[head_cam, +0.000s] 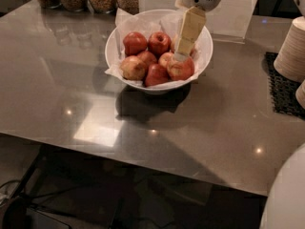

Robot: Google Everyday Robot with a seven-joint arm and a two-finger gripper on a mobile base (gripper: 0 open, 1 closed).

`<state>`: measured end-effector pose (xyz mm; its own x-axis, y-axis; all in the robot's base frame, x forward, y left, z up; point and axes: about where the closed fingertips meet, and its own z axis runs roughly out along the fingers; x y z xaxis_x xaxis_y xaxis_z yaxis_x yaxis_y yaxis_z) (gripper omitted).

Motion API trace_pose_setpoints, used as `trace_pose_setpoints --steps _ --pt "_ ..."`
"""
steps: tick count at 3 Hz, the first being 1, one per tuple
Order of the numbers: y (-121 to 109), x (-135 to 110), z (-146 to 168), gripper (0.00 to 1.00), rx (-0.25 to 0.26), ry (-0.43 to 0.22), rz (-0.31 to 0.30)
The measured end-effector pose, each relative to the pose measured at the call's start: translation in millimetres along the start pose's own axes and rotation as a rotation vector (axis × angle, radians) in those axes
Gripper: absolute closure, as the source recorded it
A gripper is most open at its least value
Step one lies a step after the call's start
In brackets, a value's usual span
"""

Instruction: Pick apple from white bowl

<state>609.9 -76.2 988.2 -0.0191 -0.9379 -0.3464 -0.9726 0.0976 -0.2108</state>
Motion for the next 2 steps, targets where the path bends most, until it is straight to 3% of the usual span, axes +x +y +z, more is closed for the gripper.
trace_pose_setpoints --steps 2 --pt "0.0 0.2 0.6 0.42 -0.001 0.0 0.0"
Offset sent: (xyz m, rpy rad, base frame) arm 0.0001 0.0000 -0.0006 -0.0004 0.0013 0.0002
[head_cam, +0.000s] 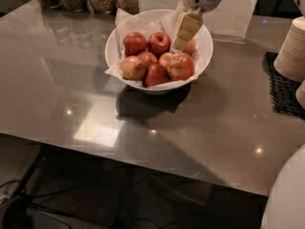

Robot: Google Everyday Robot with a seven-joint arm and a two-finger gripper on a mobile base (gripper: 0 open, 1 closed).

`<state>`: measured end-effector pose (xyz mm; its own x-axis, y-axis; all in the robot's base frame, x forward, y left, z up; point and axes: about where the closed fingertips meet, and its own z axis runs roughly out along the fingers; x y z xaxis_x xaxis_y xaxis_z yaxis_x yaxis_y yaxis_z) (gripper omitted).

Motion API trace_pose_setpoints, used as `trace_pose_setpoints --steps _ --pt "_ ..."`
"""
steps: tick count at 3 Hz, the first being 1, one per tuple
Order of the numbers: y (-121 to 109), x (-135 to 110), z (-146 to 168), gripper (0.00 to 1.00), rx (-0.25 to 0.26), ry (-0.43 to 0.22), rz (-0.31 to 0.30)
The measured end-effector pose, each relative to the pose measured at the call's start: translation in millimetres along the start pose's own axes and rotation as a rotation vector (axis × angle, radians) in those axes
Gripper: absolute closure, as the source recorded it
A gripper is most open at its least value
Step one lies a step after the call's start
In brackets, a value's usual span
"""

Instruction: Pick apple from white bowl

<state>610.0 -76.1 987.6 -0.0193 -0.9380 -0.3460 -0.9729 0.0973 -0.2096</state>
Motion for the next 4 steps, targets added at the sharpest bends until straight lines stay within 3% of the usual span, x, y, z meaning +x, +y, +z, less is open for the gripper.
trace_pose_setpoints --steps 1,2,3,4 --pt "0.0 0.0 0.0 0.58 0.0 0.0 0.0" --pt "0.0 0.0 0.0 0.67 0.0 0.0 0.0" --pt "0.0 0.0 0.0 0.56 0.0 0.0 0.0" --pt "0.0 0.0 0.0 0.55 0.0 0.0 0.0"
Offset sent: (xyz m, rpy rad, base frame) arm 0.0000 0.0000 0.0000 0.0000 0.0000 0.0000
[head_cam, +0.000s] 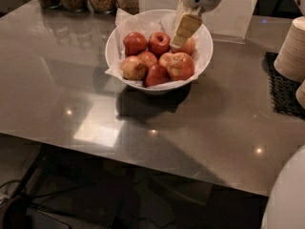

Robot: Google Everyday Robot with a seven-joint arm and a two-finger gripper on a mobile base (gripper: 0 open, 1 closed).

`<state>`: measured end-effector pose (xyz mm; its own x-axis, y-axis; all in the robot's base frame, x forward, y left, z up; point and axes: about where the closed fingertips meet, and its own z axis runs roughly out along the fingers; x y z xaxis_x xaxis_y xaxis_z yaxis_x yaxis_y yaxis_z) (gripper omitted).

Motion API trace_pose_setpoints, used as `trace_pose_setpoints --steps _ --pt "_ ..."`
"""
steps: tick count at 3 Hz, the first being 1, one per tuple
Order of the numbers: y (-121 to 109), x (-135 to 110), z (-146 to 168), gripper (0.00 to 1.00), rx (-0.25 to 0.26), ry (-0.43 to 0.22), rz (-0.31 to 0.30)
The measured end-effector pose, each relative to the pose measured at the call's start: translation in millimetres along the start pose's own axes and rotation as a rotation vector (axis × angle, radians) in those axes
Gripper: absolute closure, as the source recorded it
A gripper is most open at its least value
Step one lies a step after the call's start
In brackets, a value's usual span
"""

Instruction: Pick apple from white bowl

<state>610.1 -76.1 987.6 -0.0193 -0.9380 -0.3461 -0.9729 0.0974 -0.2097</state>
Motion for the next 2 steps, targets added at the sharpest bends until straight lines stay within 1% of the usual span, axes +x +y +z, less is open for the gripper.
trace_pose_setpoints --steps 1,2 --pt "0.0 0.0 0.0 0.42 0.0 0.0 0.0" --pt "0.0 0.0 0.0 0.35 0.0 0.0 0.0"
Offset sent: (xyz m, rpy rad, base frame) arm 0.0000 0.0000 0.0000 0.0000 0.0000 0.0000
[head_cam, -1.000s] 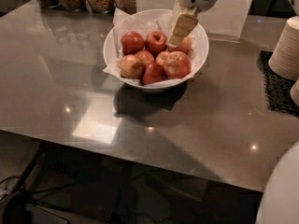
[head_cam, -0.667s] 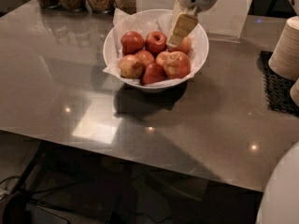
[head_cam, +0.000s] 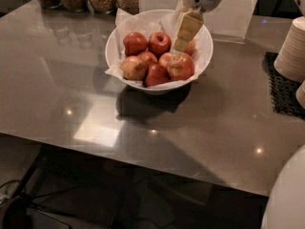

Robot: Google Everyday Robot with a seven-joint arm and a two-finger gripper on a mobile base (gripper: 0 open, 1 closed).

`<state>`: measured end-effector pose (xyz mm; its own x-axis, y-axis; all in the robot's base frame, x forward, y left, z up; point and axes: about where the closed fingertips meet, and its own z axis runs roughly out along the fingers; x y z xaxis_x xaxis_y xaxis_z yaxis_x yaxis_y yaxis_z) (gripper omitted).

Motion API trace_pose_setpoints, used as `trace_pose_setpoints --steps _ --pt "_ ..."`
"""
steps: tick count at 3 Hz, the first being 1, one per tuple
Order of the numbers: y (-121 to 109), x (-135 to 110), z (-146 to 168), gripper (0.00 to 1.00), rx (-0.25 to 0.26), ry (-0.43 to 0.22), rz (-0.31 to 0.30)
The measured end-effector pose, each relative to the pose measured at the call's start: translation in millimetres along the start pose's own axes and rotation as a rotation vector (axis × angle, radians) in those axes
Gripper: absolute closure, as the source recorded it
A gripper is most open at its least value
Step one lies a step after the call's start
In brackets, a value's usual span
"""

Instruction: Pick apple from white bowl

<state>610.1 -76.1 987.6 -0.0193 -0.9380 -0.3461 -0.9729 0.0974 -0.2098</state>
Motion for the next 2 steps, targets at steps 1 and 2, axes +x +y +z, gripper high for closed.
trace_pose_setpoints --steps 1,2 --pt "0.0 0.0 0.0 0.52 0.0 0.0 0.0" --pt "0.0 0.0 0.0 0.76 0.0 0.0 0.0"
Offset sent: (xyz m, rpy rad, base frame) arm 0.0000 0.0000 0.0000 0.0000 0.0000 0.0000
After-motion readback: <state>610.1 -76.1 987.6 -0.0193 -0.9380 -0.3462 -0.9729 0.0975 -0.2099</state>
